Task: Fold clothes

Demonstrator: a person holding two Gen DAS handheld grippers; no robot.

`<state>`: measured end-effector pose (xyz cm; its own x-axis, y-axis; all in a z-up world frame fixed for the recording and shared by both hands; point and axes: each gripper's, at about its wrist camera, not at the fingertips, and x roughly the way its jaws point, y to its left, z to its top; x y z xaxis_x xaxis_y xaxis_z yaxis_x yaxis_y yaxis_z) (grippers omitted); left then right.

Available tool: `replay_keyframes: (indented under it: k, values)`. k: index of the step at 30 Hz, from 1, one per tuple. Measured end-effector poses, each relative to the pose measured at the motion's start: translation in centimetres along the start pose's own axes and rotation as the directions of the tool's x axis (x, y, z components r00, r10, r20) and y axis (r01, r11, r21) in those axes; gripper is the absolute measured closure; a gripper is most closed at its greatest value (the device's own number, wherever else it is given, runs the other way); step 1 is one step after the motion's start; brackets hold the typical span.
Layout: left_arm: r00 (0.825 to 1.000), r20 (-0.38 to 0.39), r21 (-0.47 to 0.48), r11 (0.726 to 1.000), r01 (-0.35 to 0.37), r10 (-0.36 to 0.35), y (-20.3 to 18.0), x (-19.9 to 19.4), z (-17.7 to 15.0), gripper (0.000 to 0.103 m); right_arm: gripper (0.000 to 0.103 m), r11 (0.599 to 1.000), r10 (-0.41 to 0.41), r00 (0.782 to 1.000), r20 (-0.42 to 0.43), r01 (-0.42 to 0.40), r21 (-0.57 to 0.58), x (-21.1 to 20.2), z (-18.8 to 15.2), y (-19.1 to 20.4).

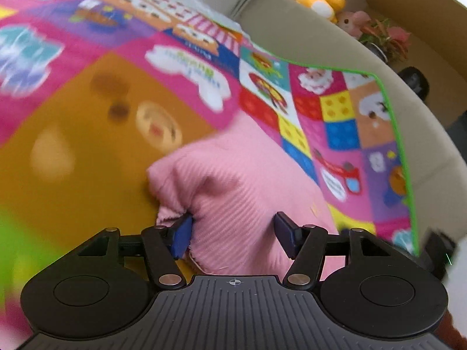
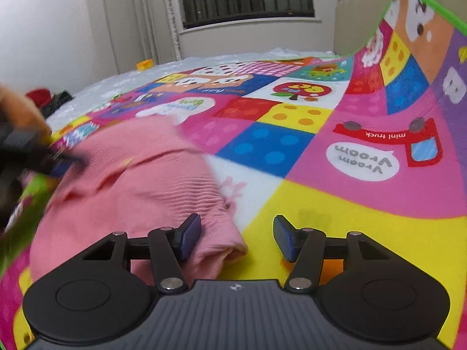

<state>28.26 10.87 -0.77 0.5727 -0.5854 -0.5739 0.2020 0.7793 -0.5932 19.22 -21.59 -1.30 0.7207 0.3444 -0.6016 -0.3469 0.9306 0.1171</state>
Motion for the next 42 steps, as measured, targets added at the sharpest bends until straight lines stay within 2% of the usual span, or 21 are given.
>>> replay_keyframes:
  k: [2,4,7,8,10,12,13,15,18,19,21,22,24,25,28,35,42]
  values:
    - [1.0,0.007,0.015,1.0,-0.011,0.011,0.1,1.4,1.5,0.037,0.047,0.999,-0.014,1.0,0.005,0.015,-0.052,-0.9,-0.7,1.9]
    - [1.0,0.02,0.03,0.999,-0.022,0.022,0.1,2.5,2.8,0.034,0.047,0.996,0.013,1.0,0.005,-0.012,-0.093,-1.7,-1.3,3.9]
    - [0.998,0.045,0.066,0.997,-0.047,0.044,-0.5,2.7,3.2,0.029,0.045,0.986,0.071,0.997,-0.014,-0.072,-0.147,-2.2,-2.4,6.9]
    - [0.997,0.055,0.075,0.995,-0.062,0.058,-0.6,2.2,3.0,0.028,0.042,0.983,0.058,0.998,-0.01,-0.059,-0.177,-2.4,-2.7,7.7]
    - [0.992,0.079,0.087,0.991,-0.103,0.096,-1.1,0.8,2.0,0.023,0.03,0.978,0.015,1.0,0.01,-0.013,-0.21,-2.6,-2.5,8.4]
    - [0.988,0.119,0.108,0.988,-0.111,0.098,-1.8,-1.4,0.3,0.017,0.002,0.989,0.017,0.999,0.042,-0.011,-0.149,-3.4,-1.7,7.4]
    - [0.987,0.134,0.12,0.988,-0.101,0.085,-2.4,-2.4,-0.9,0.012,0.0,0.995,0.039,0.997,0.064,-0.033,-0.098,-3.9,-1.3,6.7]
    - [0.986,0.162,0.143,0.987,-0.072,0.049,-3.6,-4.3,-3.5,0.009,0.0,0.997,0.071,0.993,0.095,-0.07,-0.01,-4.4,-0.5,5.0]
    - [0.99,0.144,0.16,0.987,-0.03,0.007,-4.8,-5.0,-7.1,0.007,0.0,1.0,0.001,0.997,0.083,-0.002,0.01,-3.1,-0.1,4.3]
    - [0.991,0.13,0.169,0.985,-0.039,0.017,-5.1,-4.8,-8.1,0.006,0.0,1.0,-0.03,0.998,0.062,0.03,-0.007,-2.4,-0.2,4.4]
    - [0.992,0.102,0.205,0.974,-0.1,0.08,-5.5,-4.0,-9.8,0.006,0.0,0.995,-0.085,0.996,0.003,0.085,-0.053,-0.6,-0.9,4.7]
    - [0.989,0.11,0.243,0.962,-0.125,0.101,-5.8,-3.7,-10.5,0.006,0.0,0.992,-0.109,0.993,-0.034,0.107,-0.074,0.2,-1.3,4.9]
    - [0.982,0.138,0.322,0.932,-0.166,0.127,-6.3,-3.4,-11.7,0.006,0.0,0.992,-0.123,0.992,-0.035,0.121,-0.04,0.4,-1.9,4.7]
    - [0.98,0.147,0.342,0.923,-0.175,0.132,-6.4,-3.2,-12.0,0.005,0.0,0.992,-0.123,0.991,-0.043,0.123,-0.011,0.3,-2.0,4.5]
    - [0.979,0.16,0.345,0.922,-0.174,0.124,-6.1,-3.1,-12.2,0.004,0.0,0.991,-0.112,0.992,-0.049,0.116,0.067,0.0,-2.5,3.8]
    - [0.976,0.184,0.351,0.92,-0.175,0.116,-5.9,-3.1,-12.7,0.003,0.0,0.99,-0.128,0.992,-0.013,0.129,0.049,-0.9,-3.8,4.5]
    - [0.978,0.171,0.353,0.92,-0.172,0.117,-5.8,-3.2,-12.4,0.003,0.0,0.986,-0.152,0.988,0.007,0.151,0.073,-1.6,-4.5,5.1]
